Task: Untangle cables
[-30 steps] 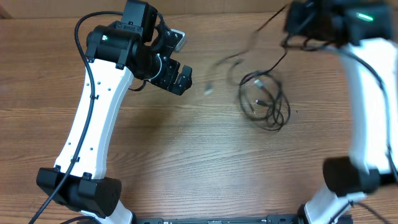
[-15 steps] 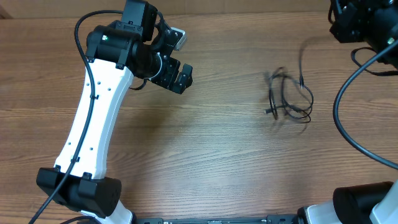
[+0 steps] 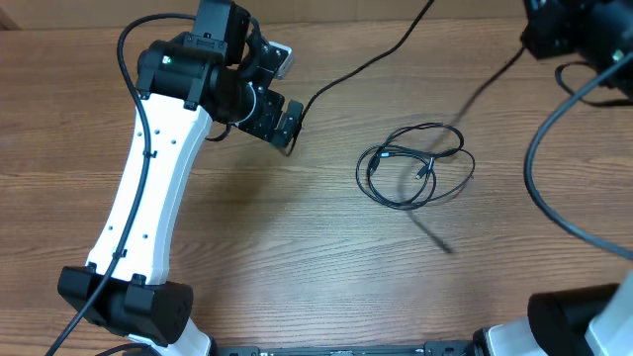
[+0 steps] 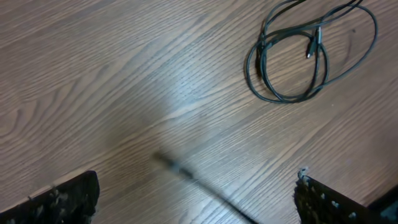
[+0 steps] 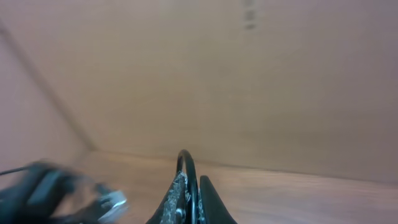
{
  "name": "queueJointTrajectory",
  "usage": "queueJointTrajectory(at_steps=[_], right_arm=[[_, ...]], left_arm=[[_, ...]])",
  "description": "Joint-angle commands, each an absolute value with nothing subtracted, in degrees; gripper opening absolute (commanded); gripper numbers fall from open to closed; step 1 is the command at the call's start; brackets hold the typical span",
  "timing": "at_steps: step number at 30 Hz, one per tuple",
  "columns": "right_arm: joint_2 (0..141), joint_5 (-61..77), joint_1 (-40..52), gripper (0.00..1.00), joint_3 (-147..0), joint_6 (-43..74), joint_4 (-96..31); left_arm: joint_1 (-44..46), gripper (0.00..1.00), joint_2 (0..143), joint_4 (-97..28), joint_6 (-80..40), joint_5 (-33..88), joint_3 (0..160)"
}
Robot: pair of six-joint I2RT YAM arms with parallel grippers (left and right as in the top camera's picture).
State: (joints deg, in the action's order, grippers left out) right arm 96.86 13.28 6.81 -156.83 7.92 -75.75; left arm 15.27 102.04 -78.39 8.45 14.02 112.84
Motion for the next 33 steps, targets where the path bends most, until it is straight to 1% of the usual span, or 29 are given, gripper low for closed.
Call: queueJointTrajectory(at_steps=[1,3,9,13,16,21,28,33], right_arm=[[102.0,-0.7,4.4,0.04,-157.5,2.9,-72.9],[104.8,-1.9,2.1,0.04,-157.5,0.3,-69.3],[112.9,-1.9,-5.9,0.04,-157.5,-7.7,-51.7],[116.1,-1.9,-11.6,0.04,-157.5,-16.1,-40.9],[118.6,-1.9,-16.7,0.04,-157.5,-20.3,-34.0],[124.4,0.4,-25.1,0.04,-157.5,-19.6,-28.7],[136.5,2.7,-33.1,0.04,-157.5,-19.5,-20.7],[143.6,2.9,-36.2,0.04,-157.5,-17.6,-20.2]], left_arm=[[15.3,1.00,102.6,-78.3,7.5,11.5,112.6],[15.3,1.00,102.6,-78.4,7.5,10.9,112.6],[15.3,1.00,102.6,-79.6,7.5,9.8,112.6],[15.3,1.00,102.6,-80.2,7.4,9.9,112.6],[15.4,0.99,102.7,-80.6,4.9,9.9,112.6],[15.4,1.00,102.7,-83.2,-0.8,9.9,112.6],[15.4,1.00,102.7,-86.8,-0.2,7.4,112.6],[15.4,1.00,102.7,-86.7,-0.2,7.0,112.6]])
